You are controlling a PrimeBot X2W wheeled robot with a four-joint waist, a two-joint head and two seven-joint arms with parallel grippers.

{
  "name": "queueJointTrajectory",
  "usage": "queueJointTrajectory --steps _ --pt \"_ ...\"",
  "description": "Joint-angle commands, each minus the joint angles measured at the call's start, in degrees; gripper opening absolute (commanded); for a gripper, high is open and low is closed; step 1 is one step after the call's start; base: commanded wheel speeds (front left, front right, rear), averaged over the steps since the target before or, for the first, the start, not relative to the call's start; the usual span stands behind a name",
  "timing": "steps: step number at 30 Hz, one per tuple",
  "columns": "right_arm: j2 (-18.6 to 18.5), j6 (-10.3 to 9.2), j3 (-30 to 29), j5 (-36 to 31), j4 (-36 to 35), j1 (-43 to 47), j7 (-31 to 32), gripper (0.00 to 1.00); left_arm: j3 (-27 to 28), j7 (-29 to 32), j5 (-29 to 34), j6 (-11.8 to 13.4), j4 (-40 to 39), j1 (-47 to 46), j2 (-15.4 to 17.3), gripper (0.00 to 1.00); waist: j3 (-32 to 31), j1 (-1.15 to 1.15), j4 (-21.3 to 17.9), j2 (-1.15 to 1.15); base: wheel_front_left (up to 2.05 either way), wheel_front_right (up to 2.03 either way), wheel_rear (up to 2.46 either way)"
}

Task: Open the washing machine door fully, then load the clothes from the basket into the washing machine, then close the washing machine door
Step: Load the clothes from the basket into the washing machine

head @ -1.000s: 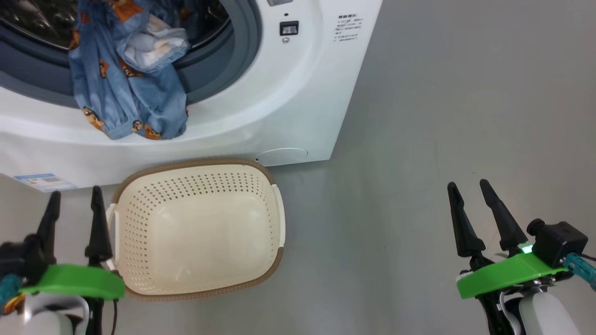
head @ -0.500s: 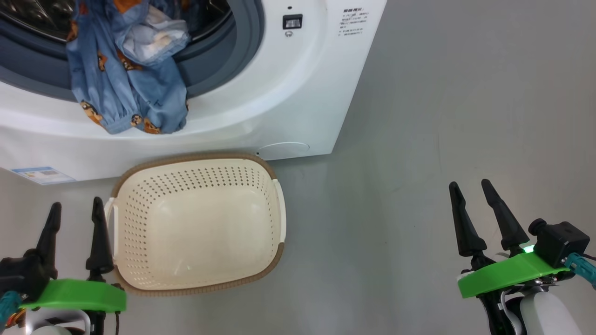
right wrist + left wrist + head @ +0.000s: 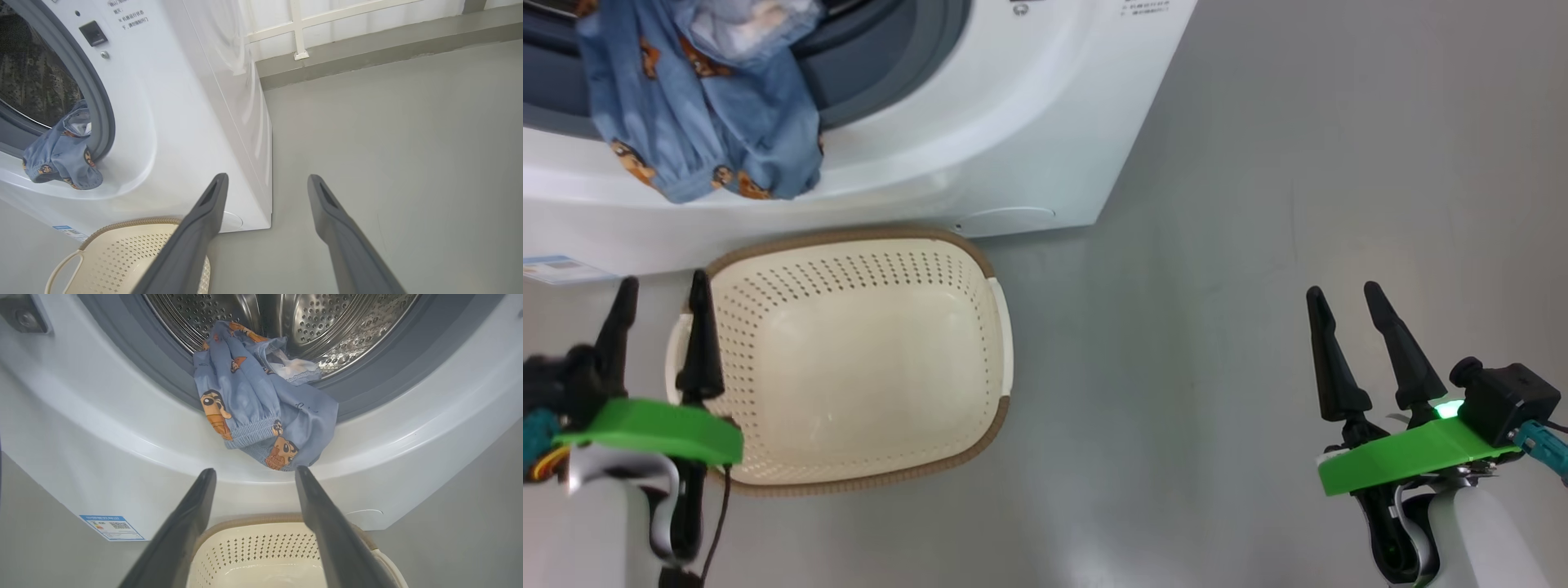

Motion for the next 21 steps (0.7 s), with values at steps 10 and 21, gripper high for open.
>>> queueJointTrajectory --steps 10,21 --pt "1.1 0.09 1.9 0.0 -1.4 -2.2 -0.3 1.0 -3.8 -0.4 -1.5 -0.1 10.6 -10.4 4.9 1.0 4.0 0.0 -2.9 0.0 0.0 0.0 0.0" --pt "1.8 0.09 2.5 0.0 -1.5 -3.3 -0.3 1.0 -5.5 -0.4 -1.7 -0.1 18.8 -19.5 6.2 1.0 5.9 0.0 -5.0 0.0 0.0 0.0 0.0"
